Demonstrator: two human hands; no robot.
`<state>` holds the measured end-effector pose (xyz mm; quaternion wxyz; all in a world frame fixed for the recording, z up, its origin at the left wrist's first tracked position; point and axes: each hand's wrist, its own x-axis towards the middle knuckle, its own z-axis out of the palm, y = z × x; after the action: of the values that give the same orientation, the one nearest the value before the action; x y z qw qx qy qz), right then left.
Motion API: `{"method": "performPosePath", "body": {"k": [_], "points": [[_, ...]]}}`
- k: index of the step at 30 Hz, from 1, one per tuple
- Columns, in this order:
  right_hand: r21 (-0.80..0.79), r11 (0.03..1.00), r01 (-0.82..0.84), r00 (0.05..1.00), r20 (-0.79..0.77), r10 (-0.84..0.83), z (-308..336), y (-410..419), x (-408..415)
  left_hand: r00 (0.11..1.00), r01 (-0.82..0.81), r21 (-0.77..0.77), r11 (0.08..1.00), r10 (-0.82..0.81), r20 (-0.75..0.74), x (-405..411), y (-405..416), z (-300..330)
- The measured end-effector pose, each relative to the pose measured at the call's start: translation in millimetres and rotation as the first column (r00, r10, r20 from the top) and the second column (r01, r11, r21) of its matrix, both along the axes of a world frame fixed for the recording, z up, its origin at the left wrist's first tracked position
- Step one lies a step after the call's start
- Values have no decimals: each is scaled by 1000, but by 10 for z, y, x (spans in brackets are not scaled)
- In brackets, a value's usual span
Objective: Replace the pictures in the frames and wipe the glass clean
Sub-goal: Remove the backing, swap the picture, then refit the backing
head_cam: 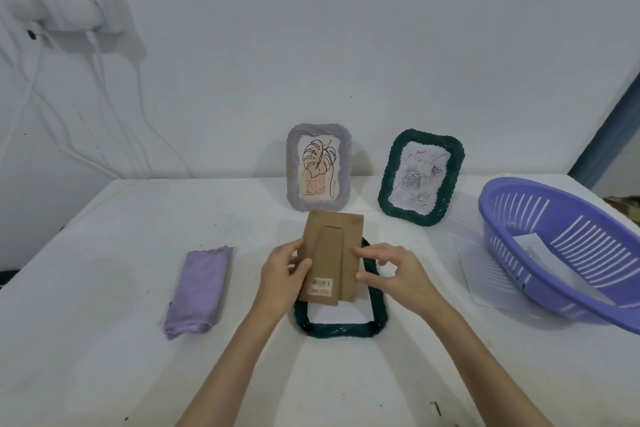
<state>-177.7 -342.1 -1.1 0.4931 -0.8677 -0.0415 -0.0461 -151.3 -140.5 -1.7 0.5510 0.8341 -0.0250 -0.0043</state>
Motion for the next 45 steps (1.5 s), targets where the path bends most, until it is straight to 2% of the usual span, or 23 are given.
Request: {"method": "performPosePath", "body": {"k": [2,5,9,13,33,45], "points": [[-45,999,-15,999,-52,13,-34,-70,-17,995,88,51,995,-85,-59,29,62,-33],[-100,995,-12,997,-79,4,-89,-131,-15,986,160,136,978,-152,-64,19,76,-66],[-142,990,-16,994,-107,1,-189,-161,-15,986,146,112,983,-137,-92,7,89,-108],[-156,988,-19,995,-101,3,-235,-159,-45,984,174,88,981,-169,-56,-5,83,-131],[-299,954,-13,997,-72,-10,-235,-144,-58,982,182,141,973,-174,-66,-18,77,-159],[-445,890,-95,989,-145,33,-219,-113,-39,965,261,300,918,-246,-86,0,114,-162]]}}
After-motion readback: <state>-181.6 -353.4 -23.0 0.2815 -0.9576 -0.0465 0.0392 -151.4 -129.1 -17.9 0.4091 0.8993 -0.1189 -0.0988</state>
